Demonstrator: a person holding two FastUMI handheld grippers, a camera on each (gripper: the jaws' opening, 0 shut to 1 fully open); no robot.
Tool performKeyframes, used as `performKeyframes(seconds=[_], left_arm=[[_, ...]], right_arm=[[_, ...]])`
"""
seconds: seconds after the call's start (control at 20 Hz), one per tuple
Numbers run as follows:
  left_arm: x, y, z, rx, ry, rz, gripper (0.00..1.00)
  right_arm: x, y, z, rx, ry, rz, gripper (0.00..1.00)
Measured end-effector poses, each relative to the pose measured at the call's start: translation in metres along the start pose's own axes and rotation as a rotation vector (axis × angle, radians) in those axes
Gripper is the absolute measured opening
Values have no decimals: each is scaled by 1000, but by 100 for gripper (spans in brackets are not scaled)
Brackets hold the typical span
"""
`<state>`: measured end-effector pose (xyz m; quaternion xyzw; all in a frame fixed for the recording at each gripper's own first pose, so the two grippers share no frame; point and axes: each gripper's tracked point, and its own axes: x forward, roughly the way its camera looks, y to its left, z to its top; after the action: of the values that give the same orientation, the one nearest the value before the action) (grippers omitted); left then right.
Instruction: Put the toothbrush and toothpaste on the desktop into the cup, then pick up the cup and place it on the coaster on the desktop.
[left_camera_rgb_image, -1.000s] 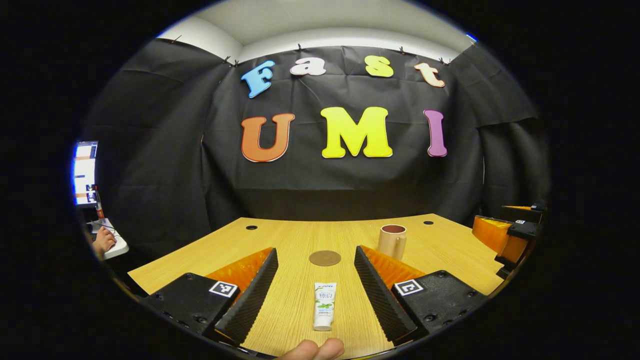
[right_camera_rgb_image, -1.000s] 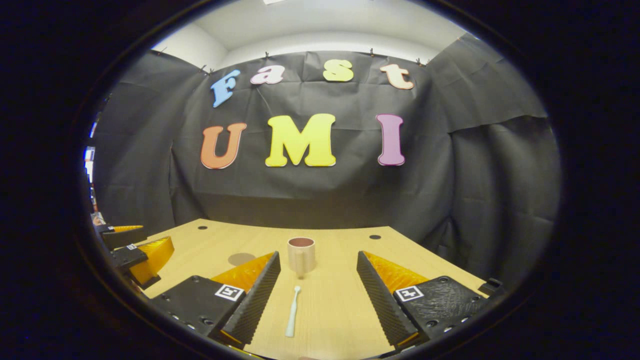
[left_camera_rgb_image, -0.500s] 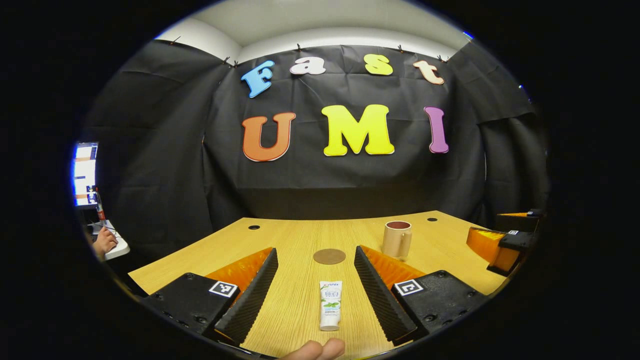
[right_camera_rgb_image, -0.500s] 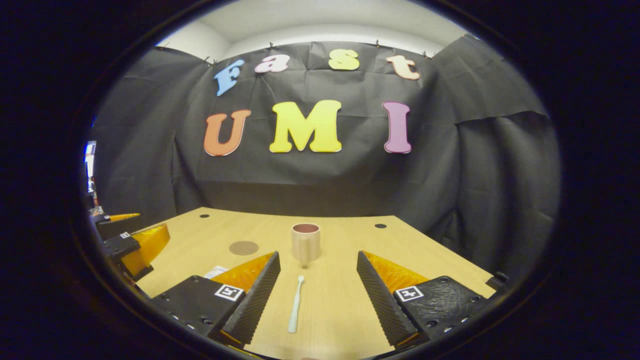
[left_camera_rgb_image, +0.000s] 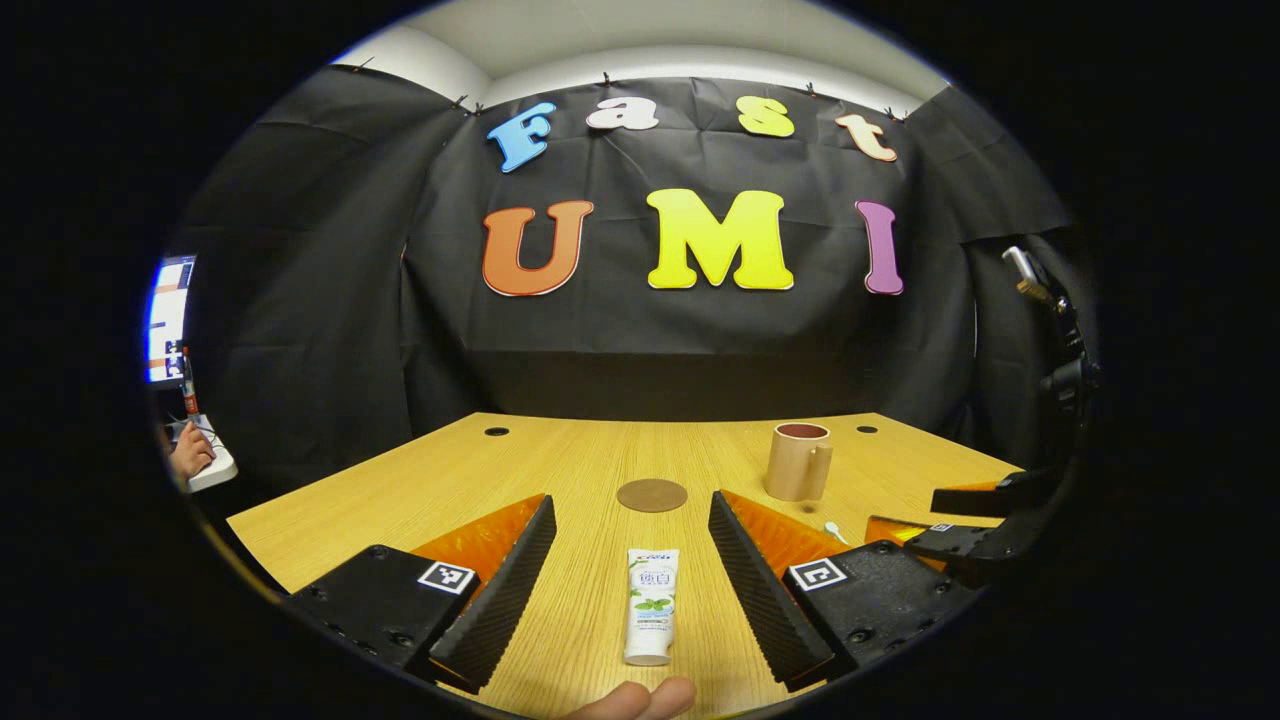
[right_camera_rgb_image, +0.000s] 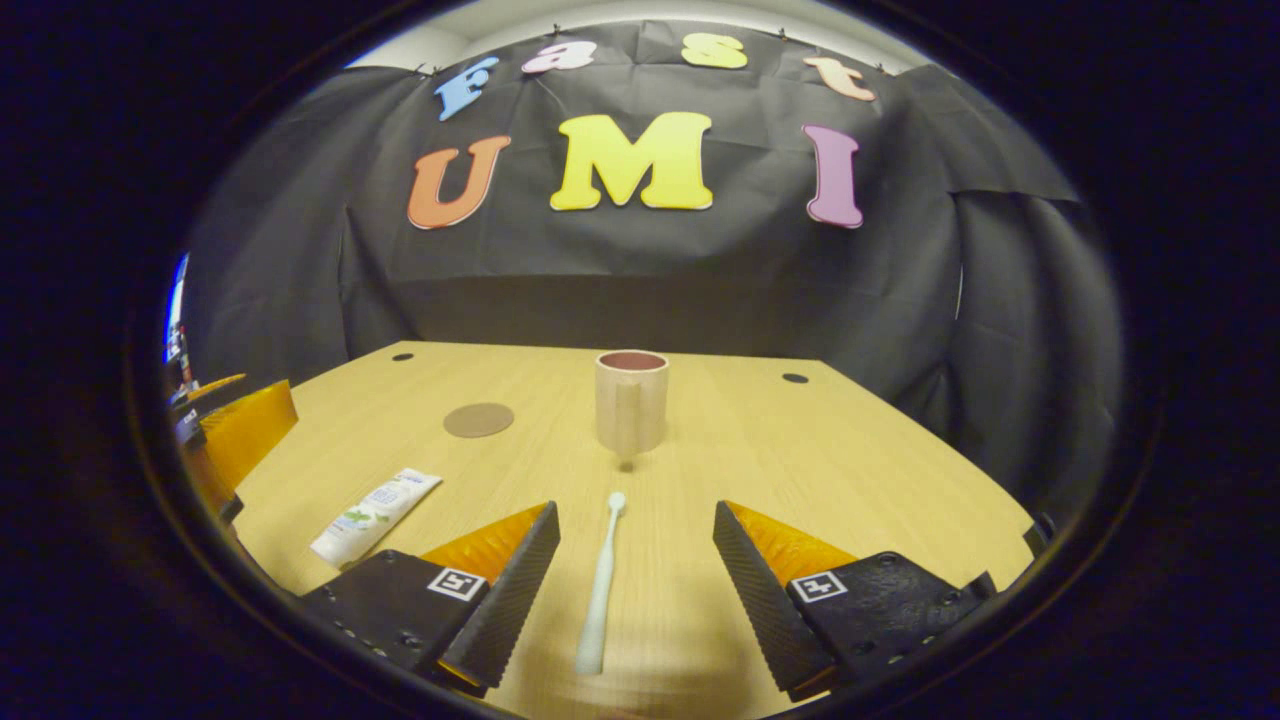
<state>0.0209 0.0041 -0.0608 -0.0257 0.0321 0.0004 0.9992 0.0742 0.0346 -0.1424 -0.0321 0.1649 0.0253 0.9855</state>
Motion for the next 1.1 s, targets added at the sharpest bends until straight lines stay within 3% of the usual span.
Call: performKeyframes(seconds=[0.2, 0.4, 0.45, 0.5, 0.6, 0.8, 0.9, 1.05, 1.1], left_arm=[[8, 4, -7, -21, 29, 2, 98], [13, 7, -17, 19, 57, 7, 98], [15, 9, -26, 38, 86, 12, 98], [17, 11, -34, 54, 116, 18, 98], [19, 11, -43, 58, 155, 16, 98], [23, 3, -59, 50, 225, -10, 98], [23, -6, -68, 37, 266, -46, 98], [24, -12, -82, 17, 321, -65, 98], [25, -12, -85, 18, 335, -63, 98]], right_arm=[[23, 9, -13, -3, 105, 14, 89], [44, 19, -22, 7, 210, 17, 68], [48, 19, -26, 27, 234, 14, 67], [51, 22, -29, 47, 259, 28, 56], [57, 18, -34, 51, 292, 11, 49], [61, 12, -28, 28, 293, -5, 49], [62, 13, -30, 48, 303, 6, 13], [60, 13, -31, 84, 313, 31, 14], [61, 12, -30, 97, 320, 36, 6]])
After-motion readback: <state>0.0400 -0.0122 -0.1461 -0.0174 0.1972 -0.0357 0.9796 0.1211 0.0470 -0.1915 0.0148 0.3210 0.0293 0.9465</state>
